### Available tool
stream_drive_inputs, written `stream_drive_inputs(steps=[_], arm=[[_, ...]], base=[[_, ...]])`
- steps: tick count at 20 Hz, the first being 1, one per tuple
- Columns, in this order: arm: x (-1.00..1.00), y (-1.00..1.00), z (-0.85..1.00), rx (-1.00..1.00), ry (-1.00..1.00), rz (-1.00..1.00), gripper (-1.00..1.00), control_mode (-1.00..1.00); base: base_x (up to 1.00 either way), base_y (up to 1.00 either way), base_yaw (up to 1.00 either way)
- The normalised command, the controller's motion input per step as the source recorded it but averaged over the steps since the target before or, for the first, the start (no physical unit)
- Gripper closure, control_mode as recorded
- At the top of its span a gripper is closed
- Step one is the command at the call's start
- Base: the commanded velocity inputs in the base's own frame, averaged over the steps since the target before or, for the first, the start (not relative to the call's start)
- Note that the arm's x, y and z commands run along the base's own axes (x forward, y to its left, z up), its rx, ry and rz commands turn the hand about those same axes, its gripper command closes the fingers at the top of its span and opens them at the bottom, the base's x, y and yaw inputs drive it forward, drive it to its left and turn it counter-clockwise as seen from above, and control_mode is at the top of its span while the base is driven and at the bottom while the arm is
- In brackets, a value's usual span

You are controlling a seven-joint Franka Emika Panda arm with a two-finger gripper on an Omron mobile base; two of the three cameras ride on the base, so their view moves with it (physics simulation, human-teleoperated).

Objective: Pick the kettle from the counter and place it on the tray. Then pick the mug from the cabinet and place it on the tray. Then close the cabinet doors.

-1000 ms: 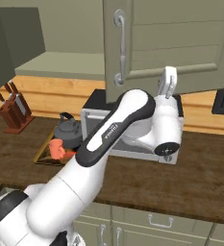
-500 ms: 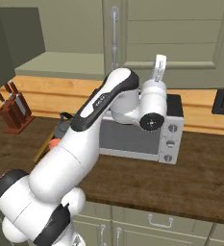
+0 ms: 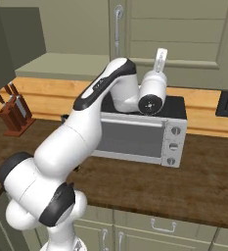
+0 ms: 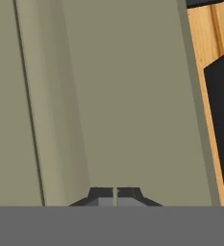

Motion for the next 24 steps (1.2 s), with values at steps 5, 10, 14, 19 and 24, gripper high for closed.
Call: stream_drive_inputs(steps=[5, 10, 14, 19, 24], arm=[[0.48, 0.0, 0.0, 0.0, 0.01, -0.05, 1.0, -1.0], [0.45, 0.0, -0.06, 0.0, 0.0, -0.05, 1.0, -1.0], [0.54, 0.01, -0.15, 0.0, 0.0, -0.03, 1.0, -1.0], [0.48, 0.05, -0.18, 0.0, 0.0, -0.01, 1.0, -1.0], [-0.57, 0.0, 0.0, 0.0, 0.0, 0.0, 1.0, -1.0]], base=[[0.0, 0.0, 0.0], [0.0, 0.0, 0.0], [0.0, 0.0, 0.0], [0.0, 0.0, 0.0], [0.0, 0.0, 0.0]])
